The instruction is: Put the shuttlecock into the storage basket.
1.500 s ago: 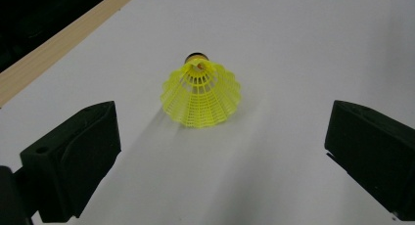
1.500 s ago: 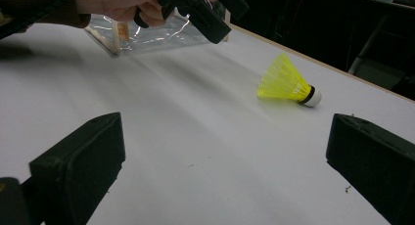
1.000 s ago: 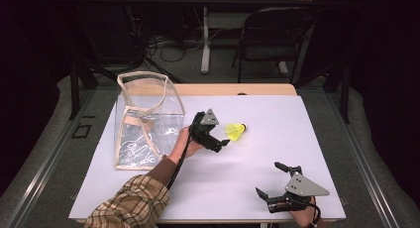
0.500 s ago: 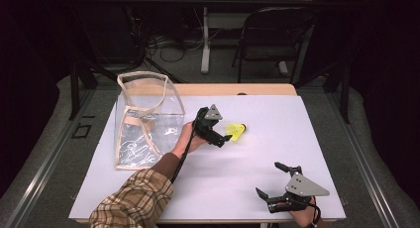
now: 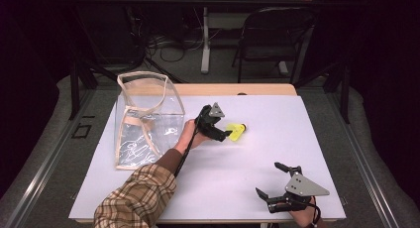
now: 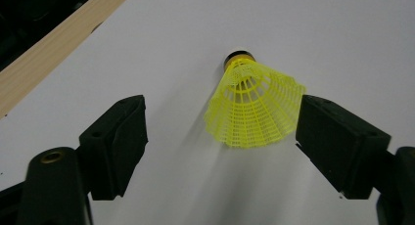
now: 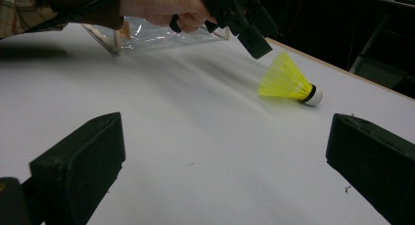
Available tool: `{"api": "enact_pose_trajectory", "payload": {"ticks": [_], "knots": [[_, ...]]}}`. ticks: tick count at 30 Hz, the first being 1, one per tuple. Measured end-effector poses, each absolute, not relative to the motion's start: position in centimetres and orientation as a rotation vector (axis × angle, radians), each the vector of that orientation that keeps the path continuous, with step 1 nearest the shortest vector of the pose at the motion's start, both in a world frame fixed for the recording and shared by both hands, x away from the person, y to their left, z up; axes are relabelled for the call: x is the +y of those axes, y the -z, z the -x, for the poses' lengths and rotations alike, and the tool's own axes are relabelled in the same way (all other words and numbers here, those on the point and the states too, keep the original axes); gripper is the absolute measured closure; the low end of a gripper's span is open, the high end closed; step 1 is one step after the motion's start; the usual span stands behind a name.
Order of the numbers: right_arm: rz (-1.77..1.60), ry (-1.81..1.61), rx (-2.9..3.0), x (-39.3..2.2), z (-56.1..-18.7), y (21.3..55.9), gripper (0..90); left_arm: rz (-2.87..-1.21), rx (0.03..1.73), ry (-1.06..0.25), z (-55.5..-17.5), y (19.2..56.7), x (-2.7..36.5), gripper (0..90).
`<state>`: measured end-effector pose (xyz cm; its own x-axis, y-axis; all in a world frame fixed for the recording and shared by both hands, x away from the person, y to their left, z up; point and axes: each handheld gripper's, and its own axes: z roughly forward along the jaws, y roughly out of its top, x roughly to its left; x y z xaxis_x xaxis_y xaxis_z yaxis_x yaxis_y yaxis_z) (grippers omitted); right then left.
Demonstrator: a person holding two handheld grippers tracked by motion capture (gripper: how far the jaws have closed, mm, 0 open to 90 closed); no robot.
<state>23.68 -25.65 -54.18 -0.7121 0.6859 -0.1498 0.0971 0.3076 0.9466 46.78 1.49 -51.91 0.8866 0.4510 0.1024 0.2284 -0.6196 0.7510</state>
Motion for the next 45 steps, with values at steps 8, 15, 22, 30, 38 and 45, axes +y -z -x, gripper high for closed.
{"api": "enact_pose_trajectory", "payload": {"ticks": [8, 15, 22, 30, 38, 45], "knots": [[-0.692, -1.415, 2.042, -25.7, -23.6, 54.1, 0.6, -2.291, 0.47, -0.369, -47.4, 52.4, 0.8, 37.6], [-0.691, -1.415, 2.044, -25.7, -23.6, 54.1, 0.6, -2.291, 0.473, -0.355, -48.0, 53.0, 0.5, 51.7], [-0.69, -1.422, 2.039, -25.7, -23.7, 54.2, 0.6, -2.297, 0.462, -0.345, -48.4, 53.4, 0.2, 62.0], [-0.695, -1.416, 2.043, -25.7, -23.7, 54.2, 0.6, -2.31, 0.449, -0.324, -48.6, 53.9, -0.1, 68.6], [-0.693, -1.415, 2.042, -25.7, -23.7, 54.2, 0.6, -2.309, 0.442, -0.34, -48.7, 54.2, -0.3, 77.6], [-0.693, -1.412, 2.042, -25.7, -23.7, 54.2, 0.6, -2.309, 0.425, -0.34, -48.6, 54.3, -0.5, 85.2]]}}
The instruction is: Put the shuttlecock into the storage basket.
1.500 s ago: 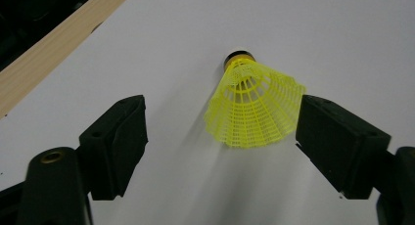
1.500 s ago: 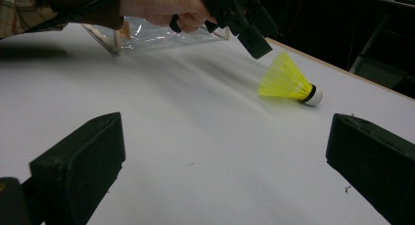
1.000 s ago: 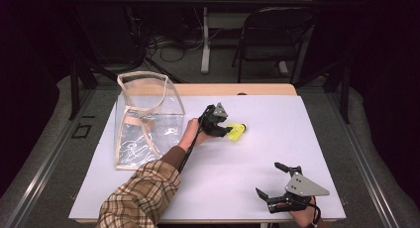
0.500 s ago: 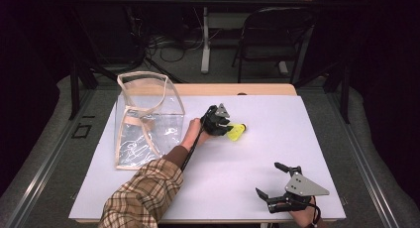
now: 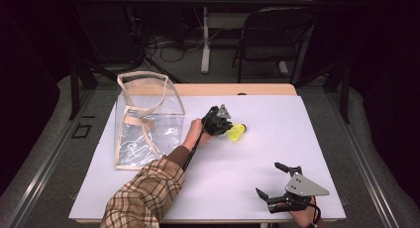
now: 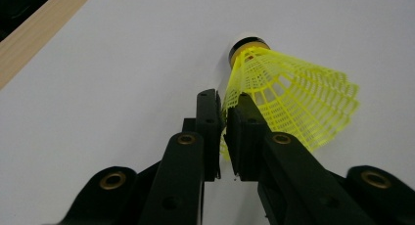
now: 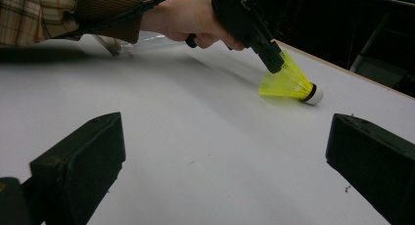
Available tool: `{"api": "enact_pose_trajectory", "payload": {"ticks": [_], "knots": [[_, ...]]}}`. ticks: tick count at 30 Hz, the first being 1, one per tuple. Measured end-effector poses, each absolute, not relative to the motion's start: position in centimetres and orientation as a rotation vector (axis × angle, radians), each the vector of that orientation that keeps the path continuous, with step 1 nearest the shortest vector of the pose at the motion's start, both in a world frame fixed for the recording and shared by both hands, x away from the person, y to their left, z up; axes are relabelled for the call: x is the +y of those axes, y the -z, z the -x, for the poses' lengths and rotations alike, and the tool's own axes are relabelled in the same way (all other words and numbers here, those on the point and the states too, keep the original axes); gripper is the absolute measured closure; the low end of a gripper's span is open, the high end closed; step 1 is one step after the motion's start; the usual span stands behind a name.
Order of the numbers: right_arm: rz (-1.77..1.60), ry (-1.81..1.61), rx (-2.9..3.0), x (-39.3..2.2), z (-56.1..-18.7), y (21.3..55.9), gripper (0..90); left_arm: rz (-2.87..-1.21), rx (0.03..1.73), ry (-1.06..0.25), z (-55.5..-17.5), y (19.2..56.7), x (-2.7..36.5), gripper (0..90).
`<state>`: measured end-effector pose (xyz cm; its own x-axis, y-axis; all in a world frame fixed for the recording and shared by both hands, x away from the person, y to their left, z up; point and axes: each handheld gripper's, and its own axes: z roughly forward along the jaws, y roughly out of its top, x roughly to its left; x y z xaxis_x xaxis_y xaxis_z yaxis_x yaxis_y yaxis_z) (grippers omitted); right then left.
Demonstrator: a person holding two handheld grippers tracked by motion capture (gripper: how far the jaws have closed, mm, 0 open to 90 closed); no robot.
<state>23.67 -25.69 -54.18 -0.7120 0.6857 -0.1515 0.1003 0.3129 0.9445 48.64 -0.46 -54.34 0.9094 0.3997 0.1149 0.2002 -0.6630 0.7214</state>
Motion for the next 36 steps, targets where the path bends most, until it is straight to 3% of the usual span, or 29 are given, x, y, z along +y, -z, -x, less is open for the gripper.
{"api": "enact_pose_trajectory", "payload": {"ticks": [7, 36], "knots": [[-0.695, -1.411, 2.041, -25.7, -23.7, 54.2, 0.6, -2.311, 0.402, -0.338, -48.4, 54.2, -0.6, 89.1], [-0.695, -1.407, 2.04, -25.7, -23.6, 54.1, 0.7, -2.273, 0.407, -0.344, -47.2, 51.5, 0.1, 89.3]]}}
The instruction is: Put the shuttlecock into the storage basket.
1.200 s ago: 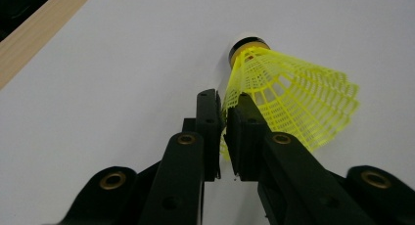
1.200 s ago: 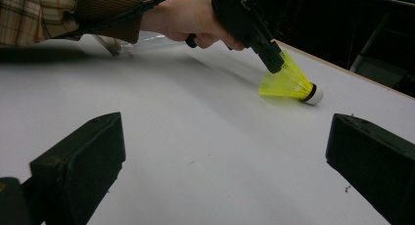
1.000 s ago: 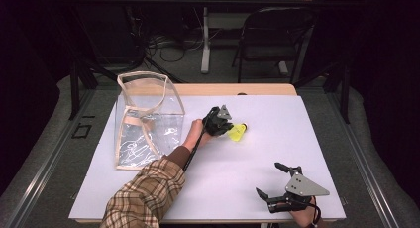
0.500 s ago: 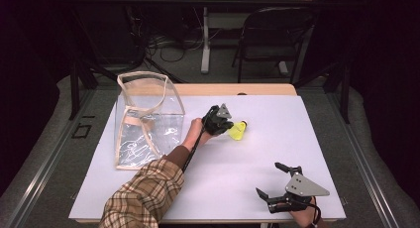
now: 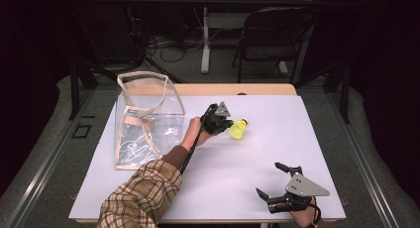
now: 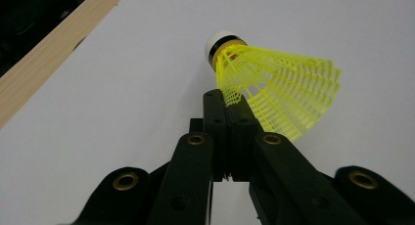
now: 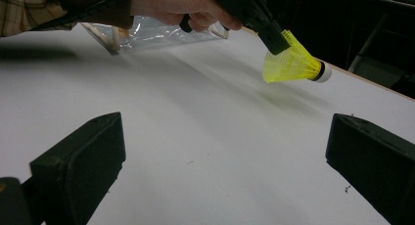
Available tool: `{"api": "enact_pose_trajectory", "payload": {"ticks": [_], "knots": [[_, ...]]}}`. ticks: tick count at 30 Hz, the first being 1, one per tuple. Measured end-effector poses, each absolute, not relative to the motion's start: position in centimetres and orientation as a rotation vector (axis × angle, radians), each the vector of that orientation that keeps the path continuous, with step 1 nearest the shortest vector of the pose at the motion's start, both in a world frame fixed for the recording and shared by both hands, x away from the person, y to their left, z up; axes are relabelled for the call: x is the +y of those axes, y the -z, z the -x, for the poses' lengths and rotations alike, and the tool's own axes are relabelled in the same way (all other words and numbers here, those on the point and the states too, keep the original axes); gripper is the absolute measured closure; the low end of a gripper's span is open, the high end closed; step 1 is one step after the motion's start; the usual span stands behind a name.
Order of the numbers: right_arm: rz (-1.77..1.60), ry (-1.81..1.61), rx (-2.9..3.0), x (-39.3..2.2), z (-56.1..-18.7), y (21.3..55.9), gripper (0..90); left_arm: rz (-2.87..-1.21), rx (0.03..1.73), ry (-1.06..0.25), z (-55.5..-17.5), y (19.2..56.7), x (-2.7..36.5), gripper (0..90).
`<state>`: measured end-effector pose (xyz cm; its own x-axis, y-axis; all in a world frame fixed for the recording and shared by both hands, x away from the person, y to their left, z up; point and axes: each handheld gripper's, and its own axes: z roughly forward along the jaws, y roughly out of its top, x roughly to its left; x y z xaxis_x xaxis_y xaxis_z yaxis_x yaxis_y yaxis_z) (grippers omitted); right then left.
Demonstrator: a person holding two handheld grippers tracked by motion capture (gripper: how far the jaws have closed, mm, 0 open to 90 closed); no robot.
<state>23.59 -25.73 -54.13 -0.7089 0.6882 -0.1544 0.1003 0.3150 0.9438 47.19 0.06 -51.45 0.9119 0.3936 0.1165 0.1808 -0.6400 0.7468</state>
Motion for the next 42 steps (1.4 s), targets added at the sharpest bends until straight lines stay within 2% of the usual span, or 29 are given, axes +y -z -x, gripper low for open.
{"api": "enact_pose_trajectory", "payload": {"ticks": [42], "knots": [[-0.695, -1.407, 2.04, -25.7, -23.7, 54.2, 0.7, -2.252, 0.383, -0.374, -46.1, 48.1, 2.0, 89.4]]}}
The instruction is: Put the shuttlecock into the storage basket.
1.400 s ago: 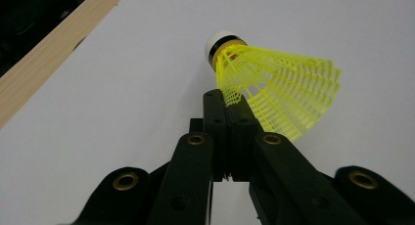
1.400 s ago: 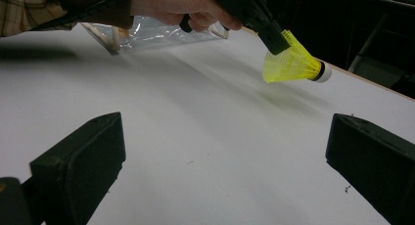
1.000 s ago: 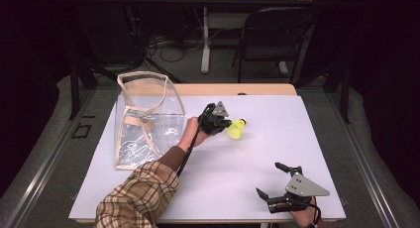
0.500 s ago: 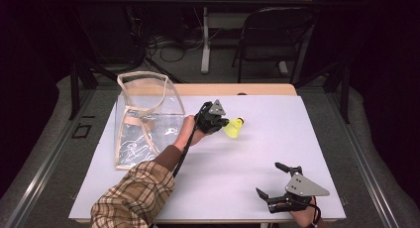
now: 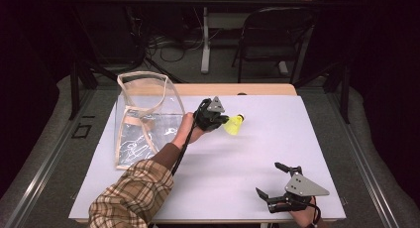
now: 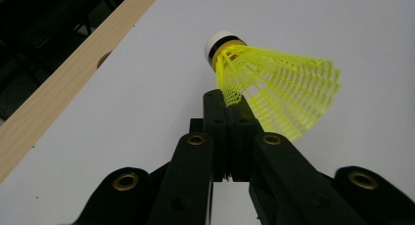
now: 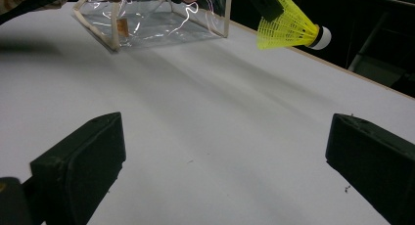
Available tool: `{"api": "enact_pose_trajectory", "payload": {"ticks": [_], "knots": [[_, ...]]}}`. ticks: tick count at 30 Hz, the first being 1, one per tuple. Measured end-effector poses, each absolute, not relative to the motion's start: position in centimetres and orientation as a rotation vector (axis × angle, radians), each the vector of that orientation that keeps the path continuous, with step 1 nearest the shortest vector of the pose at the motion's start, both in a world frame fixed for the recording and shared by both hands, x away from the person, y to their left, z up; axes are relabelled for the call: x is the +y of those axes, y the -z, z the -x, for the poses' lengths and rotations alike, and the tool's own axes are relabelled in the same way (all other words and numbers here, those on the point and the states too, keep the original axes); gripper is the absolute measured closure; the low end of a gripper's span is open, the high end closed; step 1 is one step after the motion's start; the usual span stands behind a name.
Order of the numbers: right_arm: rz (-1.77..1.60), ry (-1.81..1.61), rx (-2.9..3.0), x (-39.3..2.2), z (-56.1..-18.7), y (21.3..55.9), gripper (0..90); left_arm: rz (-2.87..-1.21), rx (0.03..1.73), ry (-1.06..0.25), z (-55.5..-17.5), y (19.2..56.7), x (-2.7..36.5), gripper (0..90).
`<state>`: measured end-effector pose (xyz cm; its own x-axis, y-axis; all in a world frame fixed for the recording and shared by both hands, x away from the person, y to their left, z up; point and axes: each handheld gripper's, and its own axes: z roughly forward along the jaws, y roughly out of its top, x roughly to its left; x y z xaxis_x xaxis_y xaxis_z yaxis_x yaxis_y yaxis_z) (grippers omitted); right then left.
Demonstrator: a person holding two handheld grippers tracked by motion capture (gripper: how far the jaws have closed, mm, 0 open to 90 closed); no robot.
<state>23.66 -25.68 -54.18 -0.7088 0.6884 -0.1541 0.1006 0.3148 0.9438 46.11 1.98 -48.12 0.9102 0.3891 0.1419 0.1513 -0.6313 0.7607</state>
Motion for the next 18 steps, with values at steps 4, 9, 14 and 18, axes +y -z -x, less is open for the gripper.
{"api": "enact_pose_trajectory", "payload": {"ticks": [4, 9, 14, 18], "knots": [[-0.694, -1.407, 2.041, -25.7, -23.7, 54.2, 0.7, -2.243, 0.384, -0.371, -46.1, 47.7, 2.1, 89.4], [-0.694, -1.407, 2.04, -25.7, -23.7, 54.2, 0.7, -2.223, 0.384, -0.37, -46.1, 47.1, 2.0, 89.4], [-0.696, -1.407, 2.041, -25.7, -23.7, 54.2, 0.7, -2.209, 0.379, -0.374, -46.1, 46.3, 2.1, 89.4], [-0.695, -1.407, 2.042, -25.7, -23.7, 54.2, 0.7, -2.204, 0.374, -0.384, -46.0, 45.7, 2.2, 89.4]]}}
